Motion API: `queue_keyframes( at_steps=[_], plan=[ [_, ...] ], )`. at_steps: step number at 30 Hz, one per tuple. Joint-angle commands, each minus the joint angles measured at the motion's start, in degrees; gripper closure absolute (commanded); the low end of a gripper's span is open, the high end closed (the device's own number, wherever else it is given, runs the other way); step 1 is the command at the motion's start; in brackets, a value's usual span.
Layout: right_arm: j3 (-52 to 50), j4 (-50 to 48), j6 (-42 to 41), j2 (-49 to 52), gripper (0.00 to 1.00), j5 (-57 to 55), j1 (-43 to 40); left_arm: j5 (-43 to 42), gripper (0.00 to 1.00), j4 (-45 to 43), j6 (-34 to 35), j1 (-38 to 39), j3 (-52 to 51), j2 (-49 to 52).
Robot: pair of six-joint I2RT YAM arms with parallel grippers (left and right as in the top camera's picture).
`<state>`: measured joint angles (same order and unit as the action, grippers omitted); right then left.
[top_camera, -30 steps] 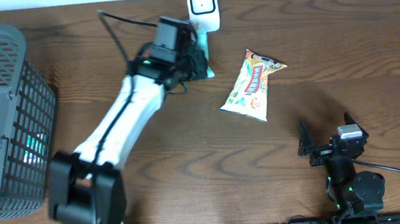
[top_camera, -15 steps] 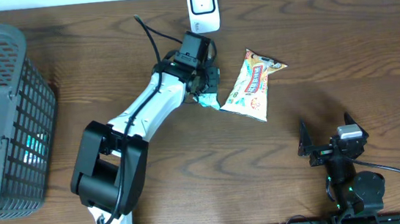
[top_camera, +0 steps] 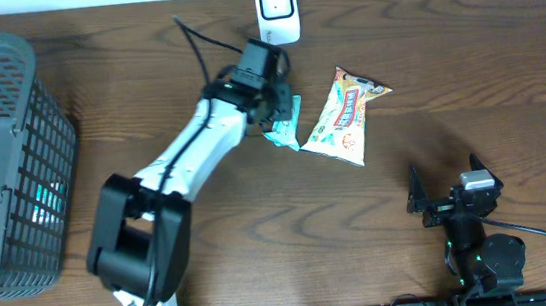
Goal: Scan the item barcode
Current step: 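Release the wipes pack on the table and return left arm to basket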
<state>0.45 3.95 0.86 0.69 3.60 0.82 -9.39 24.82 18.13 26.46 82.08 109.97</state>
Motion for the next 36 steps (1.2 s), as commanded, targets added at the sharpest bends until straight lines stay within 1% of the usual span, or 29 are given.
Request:
queue_keyframes(
  at_steps=[1, 4, 6, 9, 13, 17, 19, 22, 26, 30, 33, 36],
  plan=[
    [-0.13, 0.15, 0.04, -0.31, 0.01, -0.22, -0.13, 2.12, 0.55, 0.39, -0.57, -3.61, 1.27, -6.73],
    [-0.13, 0.15, 0.04, -0.31, 0.01, -0.22, -0.13, 2.69, 0.55, 1.31, -3.82, -6.69, 1.27, -12.04],
    [-0.13, 0.15, 0.04, -0.31, 0.01, -0.22, -0.13, 4.92, 0.54, 2.38, -6.38, -9.05, 1.27, -16.68],
    [-0.13, 0.15, 0.04, -0.31, 0.01, -0.22, -0.13, 12.96, 0.54, 3.65, -7.82, -12.7, 1.27, -23.54],
    [-0.13, 0.15, 0.04, -0.31, 0.01, -0.22, -0.13, 24.85, 0.53, 4.55, -11.17, -19.47, 1.27, -32.33],
    [-0.13, 0.15, 0.04, -0.31, 0.01, -0.22, -0.13, 35.71, 0.35, 4.72, -14.71, -29.07, 1.27, -38.38],
    [-0.13, 0.15, 0.04, -0.31, 0.01, -0.22, -0.13, 39.95, 0.32, 4.63, -14.71, -34.97, 1.27, -39.78],
    [-0.13, 0.15, 0.04, -0.31, 0.01, -0.22, -0.13, 41.38, 0.31, 5.18, -14.64, -45.88, 1.2, -39.74],
    [-0.13, 0.15, 0.02, -0.31, 0.01, -0.22, -0.13, 41.38, 0.31, 9.4, -14.67, -58.6, 0.5, -37.09],
    [-0.13, 0.15, 0.04, -0.31, 0.01, -0.22, -0.13, 41.38, 0.31, 10.86, -14.69, -64.57, -2.23, -34.73],
    [-0.13, 0.15, 0.04, -0.31, 0.01, -0.22, -0.13, 41.38, 0.31, 10.99, -14.69, -66.69, -3.98, -32.94],
    [-0.13, 0.15, 0.04, -0.31, 0.01, -0.22, -0.13, 41.38, 0.31, 10.97, -14.75, -67.06, -4.74, -31.17]
  ],
)
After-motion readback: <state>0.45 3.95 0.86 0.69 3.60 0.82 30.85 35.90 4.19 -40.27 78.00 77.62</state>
